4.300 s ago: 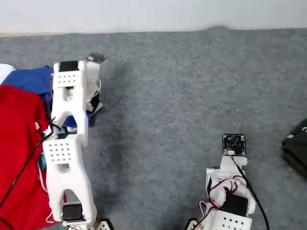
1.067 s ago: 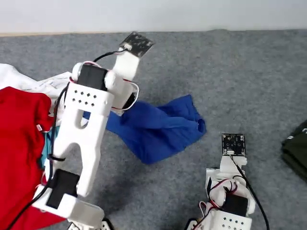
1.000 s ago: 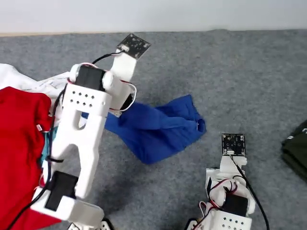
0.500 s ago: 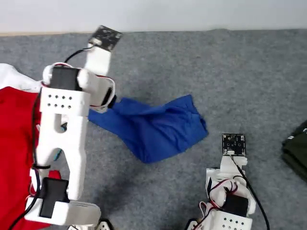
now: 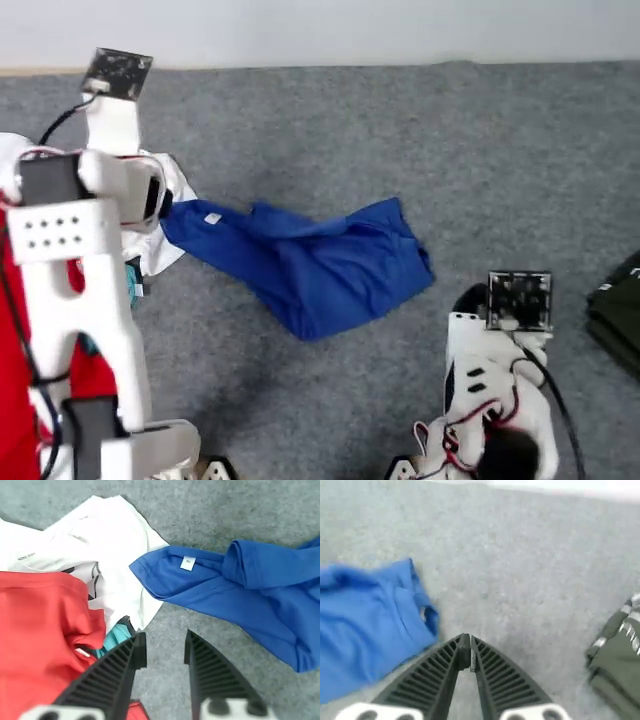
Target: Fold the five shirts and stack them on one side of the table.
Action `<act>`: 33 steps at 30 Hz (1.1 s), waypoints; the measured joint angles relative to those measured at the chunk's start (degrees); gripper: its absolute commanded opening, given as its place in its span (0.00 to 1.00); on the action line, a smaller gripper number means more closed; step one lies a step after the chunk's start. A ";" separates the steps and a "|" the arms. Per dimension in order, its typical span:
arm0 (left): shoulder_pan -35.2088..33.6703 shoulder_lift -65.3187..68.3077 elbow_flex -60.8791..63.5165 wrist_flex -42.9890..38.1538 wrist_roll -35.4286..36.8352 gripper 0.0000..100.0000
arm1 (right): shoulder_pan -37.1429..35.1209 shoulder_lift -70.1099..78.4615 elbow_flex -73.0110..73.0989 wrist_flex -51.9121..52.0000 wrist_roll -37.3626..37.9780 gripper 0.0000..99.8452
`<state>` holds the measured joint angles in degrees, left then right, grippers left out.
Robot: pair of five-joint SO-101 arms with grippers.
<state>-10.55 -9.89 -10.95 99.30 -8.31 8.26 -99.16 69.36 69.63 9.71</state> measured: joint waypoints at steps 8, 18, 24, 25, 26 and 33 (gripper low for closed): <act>-3.43 -8.44 11.78 0.00 0.00 0.14 | -2.55 25.41 -16.97 1.93 -0.18 0.01; -17.67 -9.05 20.48 -4.75 0.00 0.14 | -15.65 65.23 -45.80 9.85 0.26 0.01; -22.24 -9.14 22.95 -6.24 0.00 0.14 | -23.91 83.16 -60.31 11.69 12.66 0.01; -22.68 -9.14 22.95 -6.24 0.00 0.14 | -24.88 85.63 -62.33 11.69 14.59 0.01; -22.95 -9.14 22.95 -6.24 0.00 0.14 | -25.67 88.09 -64.44 11.69 16.35 0.01; -23.03 -9.14 22.95 -6.77 0.00 0.14 | -30.86 105.05 -78.24 11.69 25.93 0.16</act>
<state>-33.58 -19.03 12.00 92.53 -8.31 -22.59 5.89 -8.88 81.32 35.65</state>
